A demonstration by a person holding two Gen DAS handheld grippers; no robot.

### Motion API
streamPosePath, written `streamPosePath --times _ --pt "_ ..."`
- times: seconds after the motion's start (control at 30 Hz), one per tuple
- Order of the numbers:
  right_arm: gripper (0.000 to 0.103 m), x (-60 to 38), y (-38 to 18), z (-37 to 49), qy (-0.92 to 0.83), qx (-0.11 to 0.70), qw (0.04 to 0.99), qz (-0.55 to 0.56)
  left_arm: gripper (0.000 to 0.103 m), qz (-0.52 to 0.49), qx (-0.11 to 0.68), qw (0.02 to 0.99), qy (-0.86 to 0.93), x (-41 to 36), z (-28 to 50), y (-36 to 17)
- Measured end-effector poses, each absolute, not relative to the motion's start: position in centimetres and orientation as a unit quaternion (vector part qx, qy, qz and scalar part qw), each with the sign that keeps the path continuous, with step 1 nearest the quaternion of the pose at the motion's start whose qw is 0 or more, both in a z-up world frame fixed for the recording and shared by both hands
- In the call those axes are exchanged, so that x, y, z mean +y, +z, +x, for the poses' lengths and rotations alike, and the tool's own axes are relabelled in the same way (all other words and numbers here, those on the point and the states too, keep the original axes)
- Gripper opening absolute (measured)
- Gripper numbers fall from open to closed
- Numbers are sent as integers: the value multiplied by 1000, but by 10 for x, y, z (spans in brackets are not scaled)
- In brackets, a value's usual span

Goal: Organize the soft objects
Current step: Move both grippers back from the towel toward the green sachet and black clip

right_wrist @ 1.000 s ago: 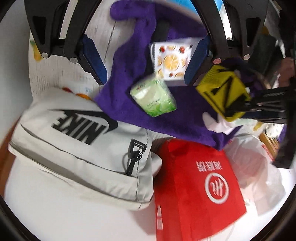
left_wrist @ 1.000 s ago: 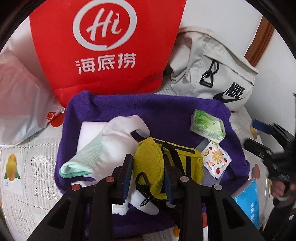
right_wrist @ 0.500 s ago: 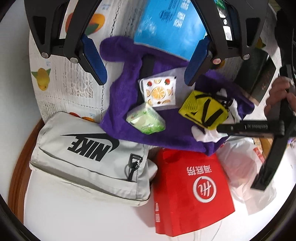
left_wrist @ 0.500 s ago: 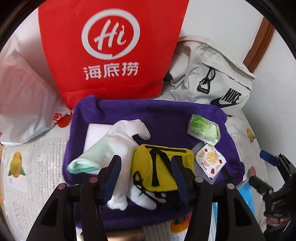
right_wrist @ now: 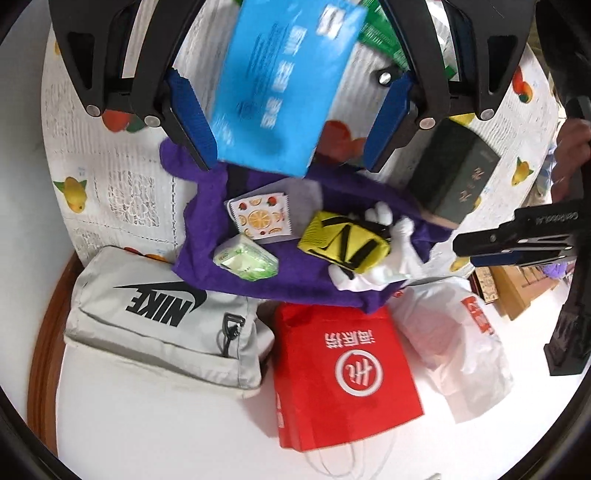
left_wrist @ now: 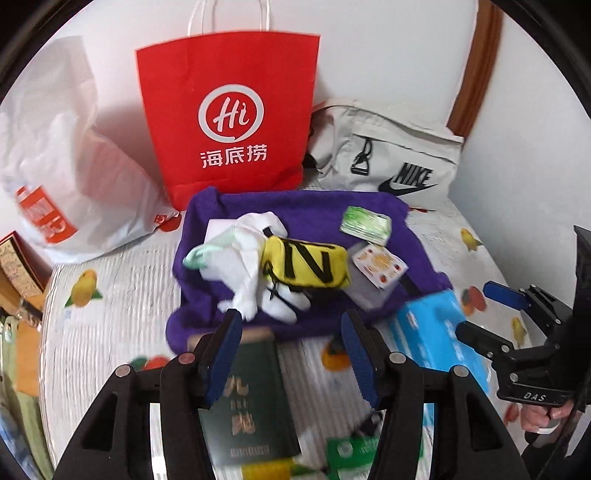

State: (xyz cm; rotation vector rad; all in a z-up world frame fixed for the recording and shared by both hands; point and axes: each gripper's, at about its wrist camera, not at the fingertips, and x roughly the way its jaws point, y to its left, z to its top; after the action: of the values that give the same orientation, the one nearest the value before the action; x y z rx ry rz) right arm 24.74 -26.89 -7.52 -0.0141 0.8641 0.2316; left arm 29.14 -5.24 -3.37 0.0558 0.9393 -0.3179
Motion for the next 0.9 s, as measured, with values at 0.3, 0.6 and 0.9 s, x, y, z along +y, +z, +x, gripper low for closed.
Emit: streamPosePath --times 0.3,0.6,0.9 --pt "82 -267 -63 185 111 406 907 11 56 14 448 880 -158 -37 224 -34" --pt "82 -276 -84 137 97 416 903 35 60 56 460 867 -184 -59 176 -71" --pt "82 -291 -119 110 83 433 896 42 60 40 495 848 -186 -70 171 -135"
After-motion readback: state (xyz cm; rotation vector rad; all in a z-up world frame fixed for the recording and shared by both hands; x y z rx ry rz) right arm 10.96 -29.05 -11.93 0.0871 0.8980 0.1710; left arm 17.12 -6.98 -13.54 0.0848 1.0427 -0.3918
